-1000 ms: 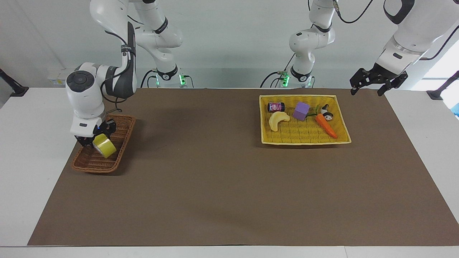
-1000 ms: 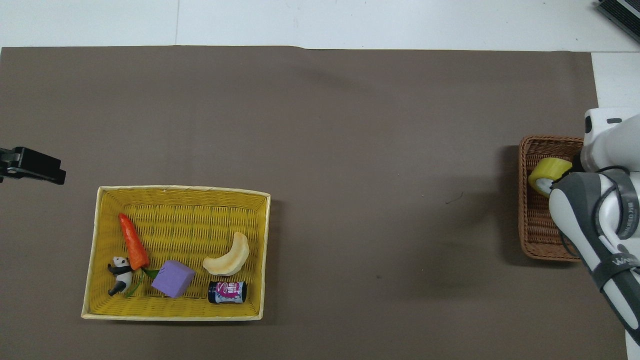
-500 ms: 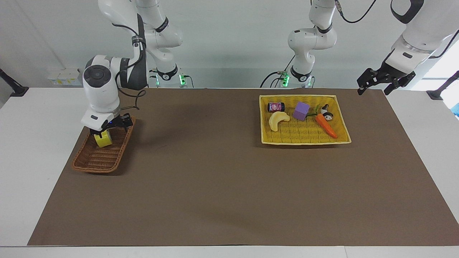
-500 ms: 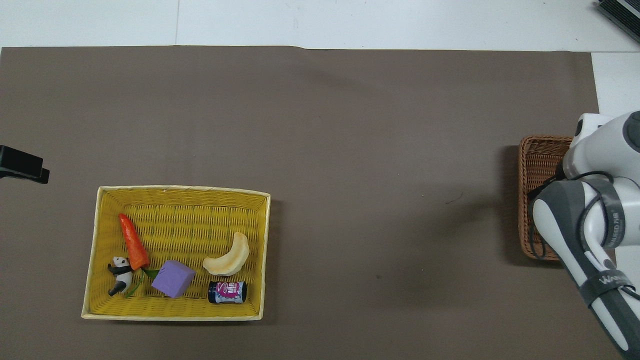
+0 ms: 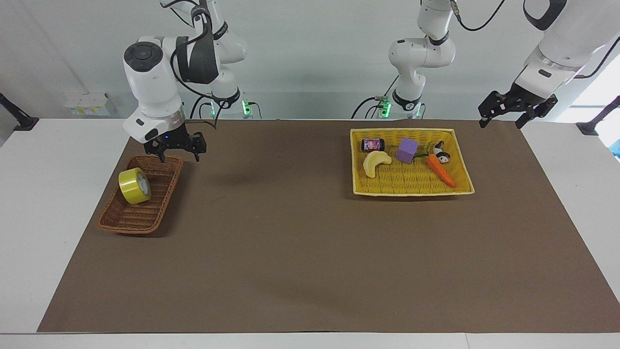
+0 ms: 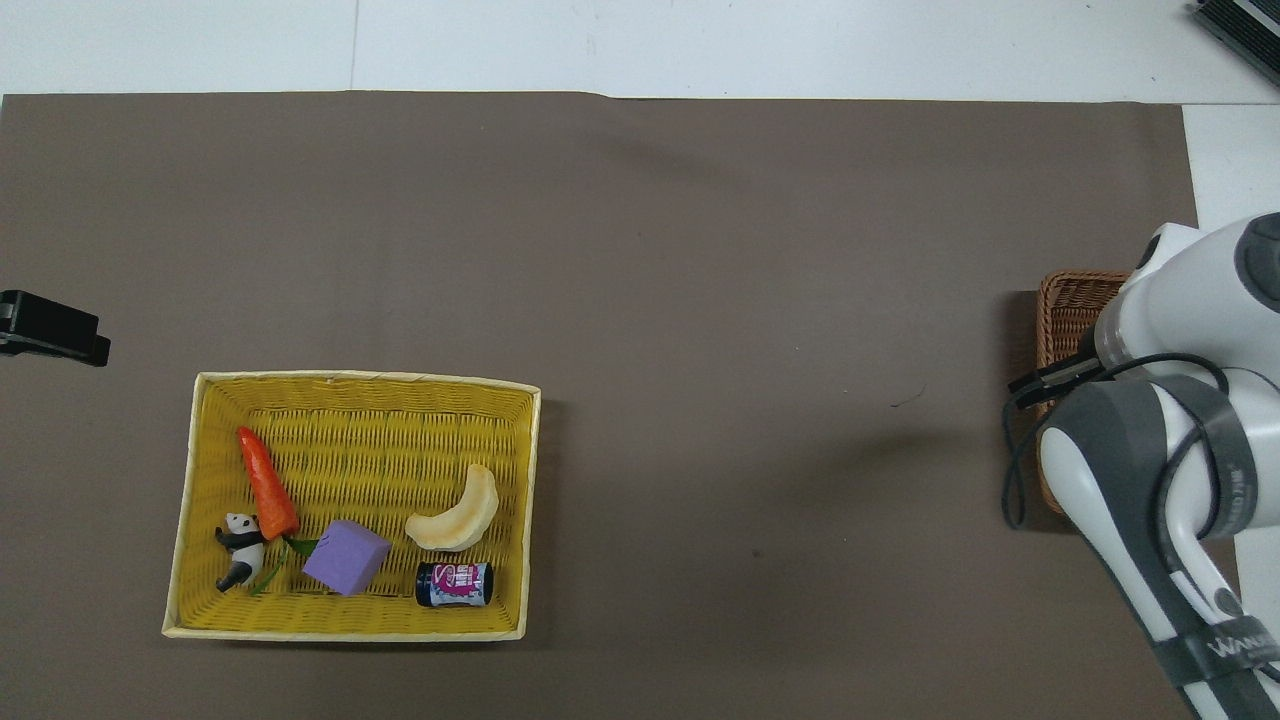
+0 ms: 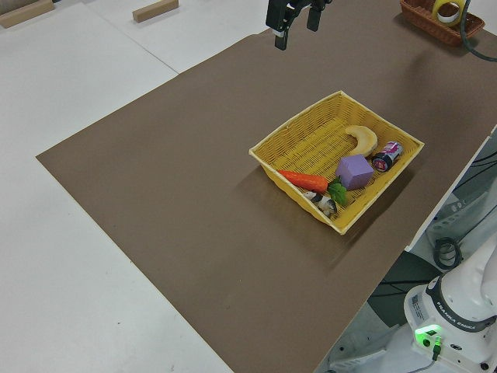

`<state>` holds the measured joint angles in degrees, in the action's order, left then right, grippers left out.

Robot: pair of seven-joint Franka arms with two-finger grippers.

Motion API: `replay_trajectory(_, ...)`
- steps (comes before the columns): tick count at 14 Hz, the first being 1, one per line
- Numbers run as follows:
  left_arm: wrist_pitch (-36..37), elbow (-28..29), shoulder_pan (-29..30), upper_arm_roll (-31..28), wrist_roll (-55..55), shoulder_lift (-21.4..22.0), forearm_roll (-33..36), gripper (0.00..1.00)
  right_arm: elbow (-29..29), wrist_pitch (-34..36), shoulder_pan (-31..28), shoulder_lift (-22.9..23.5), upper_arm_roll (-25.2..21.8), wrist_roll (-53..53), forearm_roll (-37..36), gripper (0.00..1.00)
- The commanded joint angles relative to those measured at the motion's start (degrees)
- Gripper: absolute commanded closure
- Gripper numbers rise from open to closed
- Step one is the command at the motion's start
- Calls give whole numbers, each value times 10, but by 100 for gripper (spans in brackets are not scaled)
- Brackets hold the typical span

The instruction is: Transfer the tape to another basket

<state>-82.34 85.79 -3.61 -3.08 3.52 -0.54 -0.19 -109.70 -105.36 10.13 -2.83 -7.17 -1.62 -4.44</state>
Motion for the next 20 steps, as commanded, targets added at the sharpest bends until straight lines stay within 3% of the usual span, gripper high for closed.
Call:
replay_trajectory(1, 12, -9, -4, -10, 1, 2, 6, 0, 69, 34, -6, 27, -1, -40, 44, 0)
replay_trajectory(3, 12, -9, -5, -9, 1, 2, 6, 0, 104, 62, -5, 22, -1, -47, 49, 0)
replay_trajectory(5, 12, -8, -5, -9, 1, 2, 6, 0, 192, 158, -12, 27, -1, -47, 44, 0)
replay_trajectory(7, 12, -8, -4, -10, 1, 2, 6, 0, 241, 232, -13, 28, -1, -47, 42, 0)
replay_trajectory(9, 12, -9, -5, -9, 1, 2, 6, 0, 270, 248, -11, 20, -9, -46, 42, 0)
replay_trajectory(15, 12, -8, -5, -9, 1, 2, 6, 0, 212, 259, -22, -40, -16, -14, 49, 0)
replay_trajectory(17, 12, -8, -5, -9, 1, 2, 6, 0, 213, 226, -41, -34, -17, 23, 48, 0)
replay_trajectory(20, 12, -9, -5, -9, 1, 2, 6, 0, 227, 230, -52, -19, -15, 15, 49, 0)
